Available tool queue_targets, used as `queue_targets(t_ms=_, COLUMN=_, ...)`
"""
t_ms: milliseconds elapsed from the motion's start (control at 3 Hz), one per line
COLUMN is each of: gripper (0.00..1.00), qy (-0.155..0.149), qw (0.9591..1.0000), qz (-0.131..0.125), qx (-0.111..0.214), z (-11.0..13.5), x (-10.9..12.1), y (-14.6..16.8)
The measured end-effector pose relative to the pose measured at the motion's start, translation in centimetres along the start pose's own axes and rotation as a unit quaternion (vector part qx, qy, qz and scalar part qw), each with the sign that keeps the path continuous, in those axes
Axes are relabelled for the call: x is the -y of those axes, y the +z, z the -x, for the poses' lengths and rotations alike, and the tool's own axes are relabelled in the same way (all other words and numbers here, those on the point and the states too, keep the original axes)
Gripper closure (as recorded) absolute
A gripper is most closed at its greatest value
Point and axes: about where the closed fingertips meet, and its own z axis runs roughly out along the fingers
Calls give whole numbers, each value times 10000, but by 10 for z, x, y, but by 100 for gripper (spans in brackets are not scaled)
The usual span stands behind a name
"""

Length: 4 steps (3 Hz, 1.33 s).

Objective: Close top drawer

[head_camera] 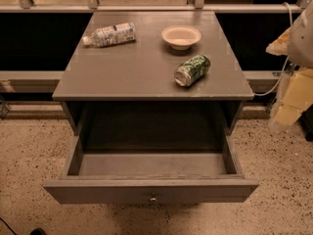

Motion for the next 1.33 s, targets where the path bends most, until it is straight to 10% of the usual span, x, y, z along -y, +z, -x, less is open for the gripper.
queue_targets(t_ms=667, gripper=0, qy=-74, qw=9997, qz=99, qx=218, z=7, x=-6, y=20)
queue_targets(t_ms=1333, gripper=0, qy=-496, qw=9897, qz=386, qx=1286, z=44, x=-59, y=88)
